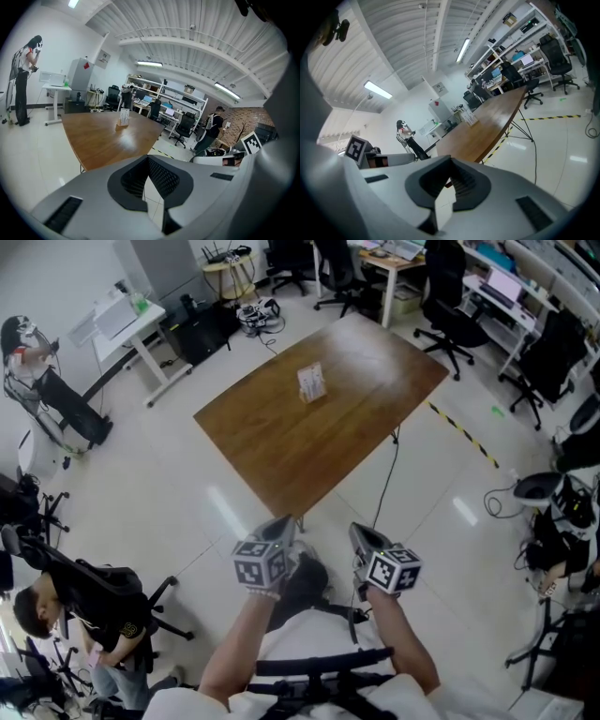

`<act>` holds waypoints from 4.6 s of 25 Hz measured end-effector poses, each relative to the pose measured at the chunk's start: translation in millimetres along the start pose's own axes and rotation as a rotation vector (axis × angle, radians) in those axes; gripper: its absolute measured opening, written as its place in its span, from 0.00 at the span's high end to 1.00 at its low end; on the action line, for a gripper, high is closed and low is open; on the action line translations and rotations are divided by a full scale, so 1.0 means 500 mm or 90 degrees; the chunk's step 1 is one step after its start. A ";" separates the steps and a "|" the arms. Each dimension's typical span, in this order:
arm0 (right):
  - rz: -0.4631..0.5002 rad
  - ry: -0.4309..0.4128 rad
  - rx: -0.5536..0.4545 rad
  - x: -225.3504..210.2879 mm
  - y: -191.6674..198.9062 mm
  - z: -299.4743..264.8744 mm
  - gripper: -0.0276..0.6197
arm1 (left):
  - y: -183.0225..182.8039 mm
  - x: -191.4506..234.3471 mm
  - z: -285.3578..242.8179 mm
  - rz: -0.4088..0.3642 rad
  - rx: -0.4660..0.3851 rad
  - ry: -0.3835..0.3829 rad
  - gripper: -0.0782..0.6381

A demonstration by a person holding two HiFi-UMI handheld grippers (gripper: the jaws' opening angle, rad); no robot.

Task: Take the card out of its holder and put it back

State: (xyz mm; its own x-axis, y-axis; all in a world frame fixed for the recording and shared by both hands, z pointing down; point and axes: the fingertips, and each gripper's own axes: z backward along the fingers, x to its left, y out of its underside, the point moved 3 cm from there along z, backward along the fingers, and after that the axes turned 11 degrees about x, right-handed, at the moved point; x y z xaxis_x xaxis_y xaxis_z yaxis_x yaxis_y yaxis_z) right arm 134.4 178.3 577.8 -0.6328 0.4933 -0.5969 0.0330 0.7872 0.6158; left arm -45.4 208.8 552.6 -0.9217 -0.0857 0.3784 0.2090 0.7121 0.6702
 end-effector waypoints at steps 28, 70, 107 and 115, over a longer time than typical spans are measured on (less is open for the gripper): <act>-0.003 0.029 -0.017 -0.088 -0.308 -0.231 0.96 | -0.322 0.208 -0.259 -0.021 0.020 0.051 0.89; 0.069 0.007 -0.001 -0.161 -0.591 -0.441 0.96 | -0.617 0.362 -0.665 -0.180 0.101 0.106 0.61; 0.089 0.044 0.083 -0.213 -0.616 -0.569 0.96 | -0.600 0.347 -0.759 -0.271 0.166 0.166 0.86; 0.088 0.044 0.076 -0.214 -0.619 -0.566 0.96 | -0.602 0.343 -0.754 -0.298 0.156 0.149 0.87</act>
State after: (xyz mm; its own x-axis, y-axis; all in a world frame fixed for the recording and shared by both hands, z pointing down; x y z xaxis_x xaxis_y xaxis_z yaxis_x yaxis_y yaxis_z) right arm -26.9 -222.7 596.7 -0.6669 0.5769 -0.4717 0.2124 0.7539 0.6217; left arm -143.4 -282.8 656.4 -0.7948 -0.5627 0.2274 -0.3110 0.6993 0.6436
